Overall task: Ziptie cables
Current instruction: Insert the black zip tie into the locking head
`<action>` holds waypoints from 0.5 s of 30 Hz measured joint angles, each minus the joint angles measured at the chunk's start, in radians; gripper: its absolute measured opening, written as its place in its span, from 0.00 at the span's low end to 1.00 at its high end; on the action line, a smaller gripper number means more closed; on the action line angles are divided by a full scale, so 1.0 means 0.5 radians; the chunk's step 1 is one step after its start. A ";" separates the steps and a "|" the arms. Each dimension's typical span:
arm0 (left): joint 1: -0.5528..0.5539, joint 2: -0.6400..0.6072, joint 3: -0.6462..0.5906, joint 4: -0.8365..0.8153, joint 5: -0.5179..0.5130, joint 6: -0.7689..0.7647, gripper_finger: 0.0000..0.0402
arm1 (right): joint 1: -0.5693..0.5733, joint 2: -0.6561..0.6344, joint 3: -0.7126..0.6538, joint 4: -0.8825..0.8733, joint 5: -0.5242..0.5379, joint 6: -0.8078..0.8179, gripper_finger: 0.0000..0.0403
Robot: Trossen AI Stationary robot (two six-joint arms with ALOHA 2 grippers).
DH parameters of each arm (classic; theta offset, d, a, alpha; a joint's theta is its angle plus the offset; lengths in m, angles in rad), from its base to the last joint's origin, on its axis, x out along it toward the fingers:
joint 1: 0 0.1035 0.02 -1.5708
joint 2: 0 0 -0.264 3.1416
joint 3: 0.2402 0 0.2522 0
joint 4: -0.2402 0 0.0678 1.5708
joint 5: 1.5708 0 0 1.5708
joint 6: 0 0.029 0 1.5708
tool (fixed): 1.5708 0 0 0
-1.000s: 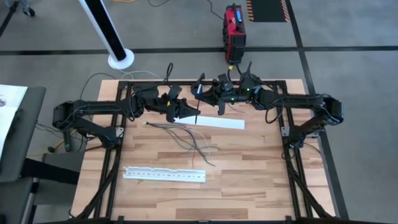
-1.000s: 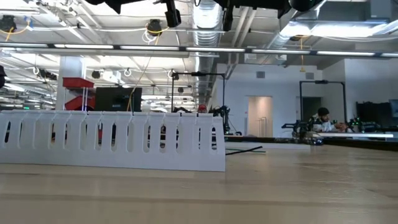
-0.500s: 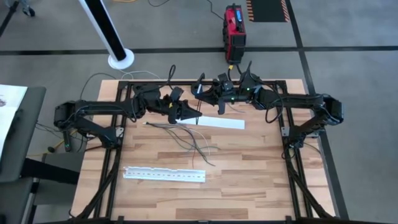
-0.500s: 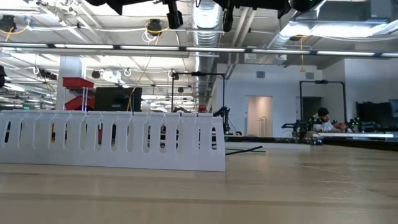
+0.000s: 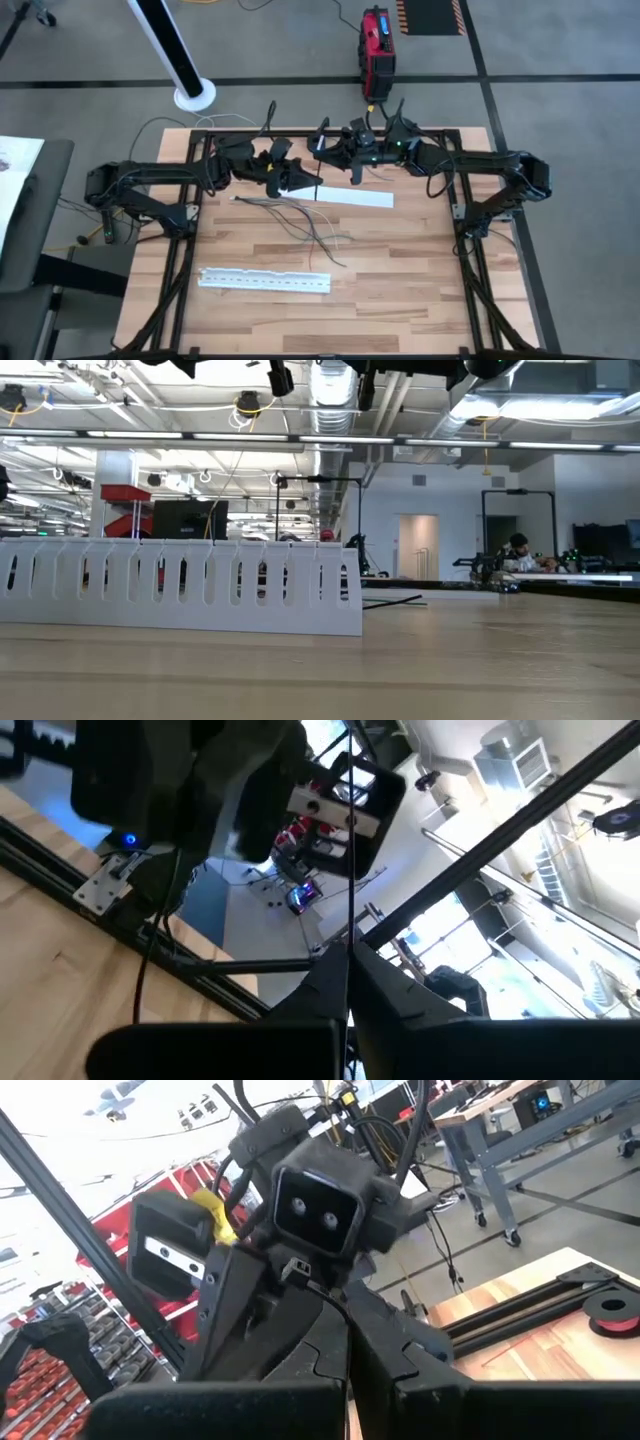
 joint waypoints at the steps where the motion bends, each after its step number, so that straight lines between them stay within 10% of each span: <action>1: 0.000 -0.001 0.000 -0.005 -0.001 0.004 0.00 | 0.004 0.000 0.000 0.003 0.000 0.001 0.00; 15: -0.020 0.019 -0.001 -0.027 -0.011 0.007 0.00 | 0.031 0.000 0.000 0.010 0.000 0.008 0.00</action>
